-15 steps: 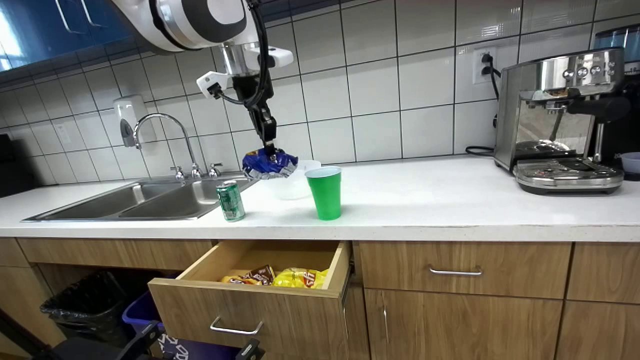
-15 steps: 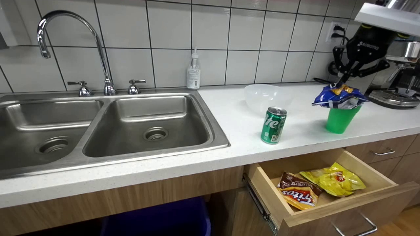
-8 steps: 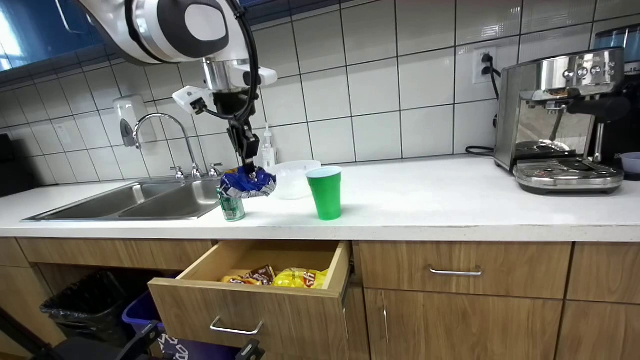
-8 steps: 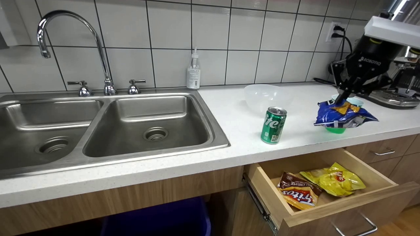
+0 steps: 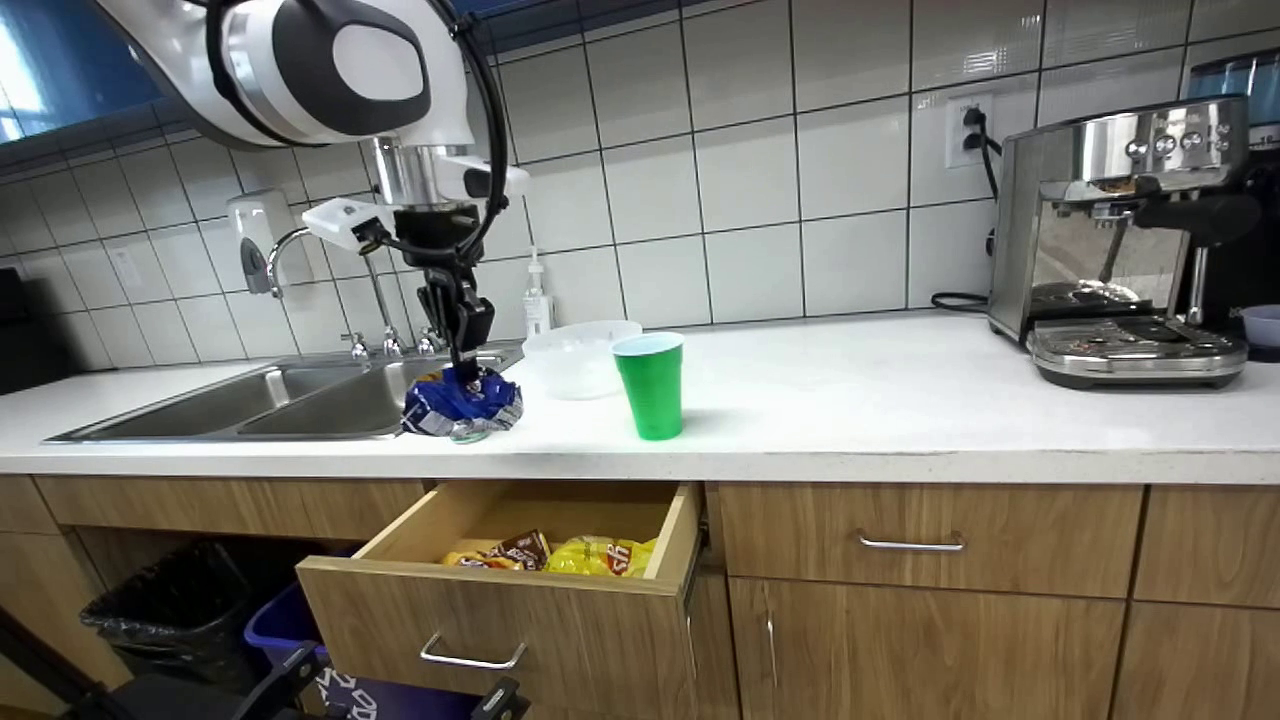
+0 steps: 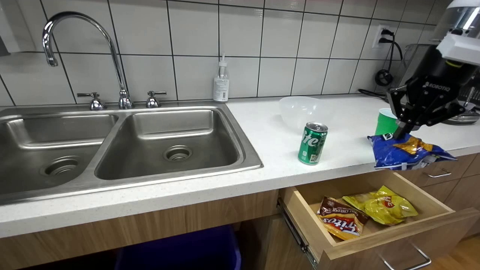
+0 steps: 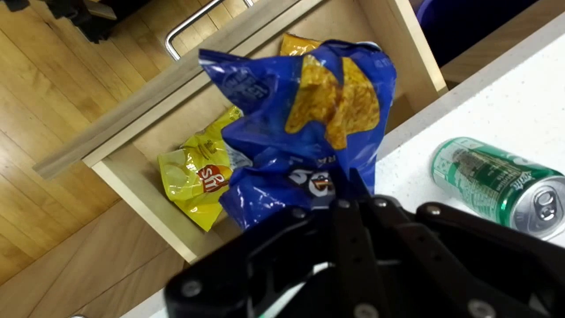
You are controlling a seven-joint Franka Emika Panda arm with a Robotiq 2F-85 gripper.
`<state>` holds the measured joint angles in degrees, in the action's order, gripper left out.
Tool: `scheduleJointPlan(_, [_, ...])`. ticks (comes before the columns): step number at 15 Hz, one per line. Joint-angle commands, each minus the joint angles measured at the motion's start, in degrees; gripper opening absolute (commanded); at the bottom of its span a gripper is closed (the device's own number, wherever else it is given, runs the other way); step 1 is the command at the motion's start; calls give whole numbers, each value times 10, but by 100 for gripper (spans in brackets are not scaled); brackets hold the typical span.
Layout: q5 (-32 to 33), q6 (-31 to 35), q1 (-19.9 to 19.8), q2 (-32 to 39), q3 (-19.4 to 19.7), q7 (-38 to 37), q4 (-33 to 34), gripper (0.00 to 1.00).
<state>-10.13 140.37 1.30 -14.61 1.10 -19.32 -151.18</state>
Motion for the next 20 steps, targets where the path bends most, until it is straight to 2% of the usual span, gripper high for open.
scheduleJointPlan(1, [-10,-18,-1,-37,-5,44,-34,0])
scheduleJointPlan(9, [-28,-4,9,-22,-4,72,-63,0])
scheduleJointPlan(14, [-80,11,27,-8,-1,113,-72,0])
scheduleJointPlan(20, [-132,96,39,32,-8,111,-81,0])
